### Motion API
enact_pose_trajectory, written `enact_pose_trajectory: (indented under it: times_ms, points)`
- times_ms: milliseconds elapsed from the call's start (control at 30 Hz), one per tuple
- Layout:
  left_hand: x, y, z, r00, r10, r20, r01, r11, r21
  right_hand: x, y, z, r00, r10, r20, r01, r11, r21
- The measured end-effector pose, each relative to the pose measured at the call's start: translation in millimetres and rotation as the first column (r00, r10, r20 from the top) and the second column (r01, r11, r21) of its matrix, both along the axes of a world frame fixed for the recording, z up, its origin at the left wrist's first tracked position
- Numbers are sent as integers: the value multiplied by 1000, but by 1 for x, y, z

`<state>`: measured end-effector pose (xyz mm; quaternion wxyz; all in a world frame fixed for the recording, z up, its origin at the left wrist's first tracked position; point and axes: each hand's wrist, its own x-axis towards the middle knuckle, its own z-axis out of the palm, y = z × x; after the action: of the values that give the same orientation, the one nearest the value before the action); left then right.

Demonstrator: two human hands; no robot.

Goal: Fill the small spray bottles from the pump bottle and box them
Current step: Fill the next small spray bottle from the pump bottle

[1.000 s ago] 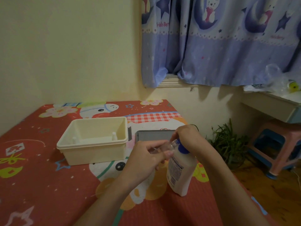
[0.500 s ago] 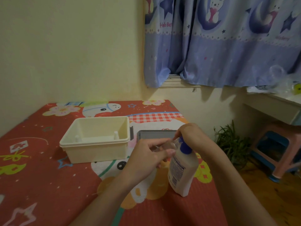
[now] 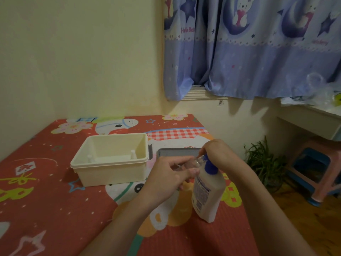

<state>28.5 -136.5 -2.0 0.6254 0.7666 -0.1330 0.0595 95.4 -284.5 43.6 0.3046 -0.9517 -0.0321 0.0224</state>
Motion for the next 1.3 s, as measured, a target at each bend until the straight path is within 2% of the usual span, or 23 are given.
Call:
enact_pose_trajectory:
  times_ms: [33,133,200,333,400,500,633,733,900,1033,1300]
  points:
    - [0,0,0,1000,-1,-3,1,1000,-4,2,0,-2,1000,0,3,0,1000,-10]
    - [1,0,-3,1000,6,-8,-6,1000,10,0,-2,-10,998,-56,-10,57,980,192]
    - [1,-1,-4,1000,7,-12,-7,1000,14,-3,-3,-12,996,-92,-15,93,967,237]
    - [1,-1,-2,1000,-7,-4,7,1000,-2,-1,-3,-5,1000,16,-10,-15,993,121]
    - [2,-1,-2,1000,-2,-1,2,1000,-12,2,-4,-4,1000,13,-17,-12,996,86]
    - [2,-1,-4,1000,-2,1,2,1000,-21,3,-4,-6,1000,-19,3,18,991,136]
    - [3,0,-8,1000,6,-10,-6,1000,1,-2,-2,-13,995,-94,-32,100,949,298]
    - [1,0,-7,1000,-7,-1,7,1000,-14,-6,-2,-7,997,-69,-42,79,955,285]
    - [2,-1,-4,1000,-19,15,20,999,-39,-1,3,4,998,-30,-55,35,995,98]
    - [3,-1,-7,1000,-7,1,7,1000,-18,-4,0,-6,995,-93,-25,96,946,309]
    - [2,-3,-5,999,-30,-26,28,998,-63,-2,-4,1,998,-25,-58,38,971,234]
